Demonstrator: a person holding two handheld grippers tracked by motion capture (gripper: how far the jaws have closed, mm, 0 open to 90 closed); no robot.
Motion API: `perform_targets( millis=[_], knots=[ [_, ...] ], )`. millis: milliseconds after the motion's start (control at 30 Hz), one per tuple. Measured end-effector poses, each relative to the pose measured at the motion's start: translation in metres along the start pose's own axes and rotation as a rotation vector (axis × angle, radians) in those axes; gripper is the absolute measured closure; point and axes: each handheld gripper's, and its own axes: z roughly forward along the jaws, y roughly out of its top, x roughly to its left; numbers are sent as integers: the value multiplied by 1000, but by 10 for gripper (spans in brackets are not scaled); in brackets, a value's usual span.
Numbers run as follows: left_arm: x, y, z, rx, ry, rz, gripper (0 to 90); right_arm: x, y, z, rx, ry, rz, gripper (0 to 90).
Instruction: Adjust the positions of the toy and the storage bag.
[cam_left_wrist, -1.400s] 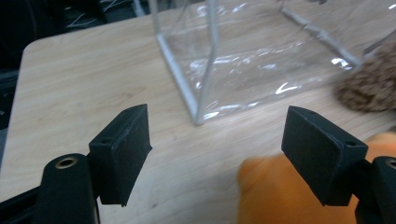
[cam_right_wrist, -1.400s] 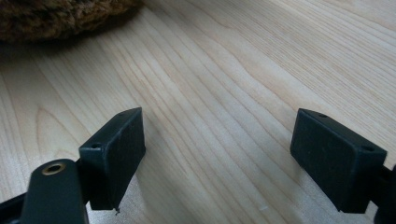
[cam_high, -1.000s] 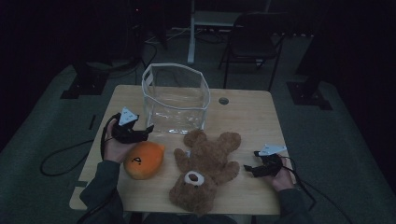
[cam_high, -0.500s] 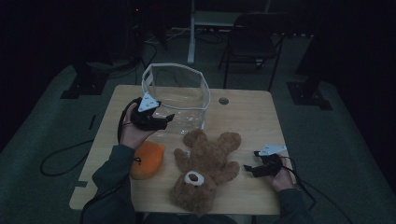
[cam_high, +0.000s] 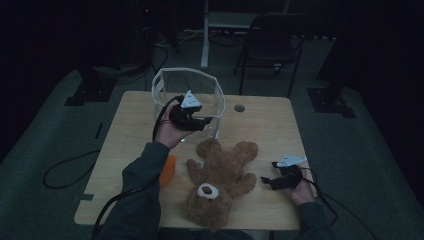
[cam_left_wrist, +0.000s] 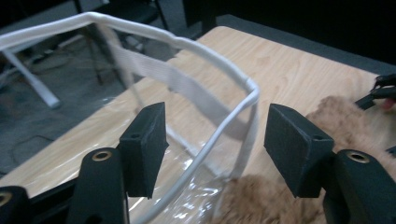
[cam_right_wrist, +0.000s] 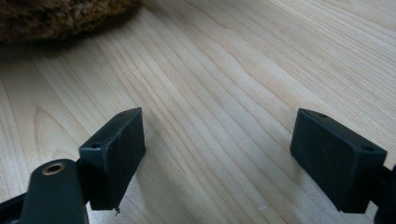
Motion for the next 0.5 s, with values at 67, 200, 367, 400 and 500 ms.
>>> perform_targets(
  millis=[67,200,367,400,500],
  knots=[
    [-3,5,8,4,-34,-9,420,0,0,0,0,0,0,172],
    [-10,10,21,15,-74,-20,454,0,0,0,0,0,0,172],
    [-14,10,33,30,-90,-21,499,0,0,0,0,0,0,172],
    [-14,11,34,29,-86,-23,513,0,0,0,0,1,0,172],
    [-17,14,41,42,-82,-12,553,0,0,0,0,1,1,171]
  ],
)
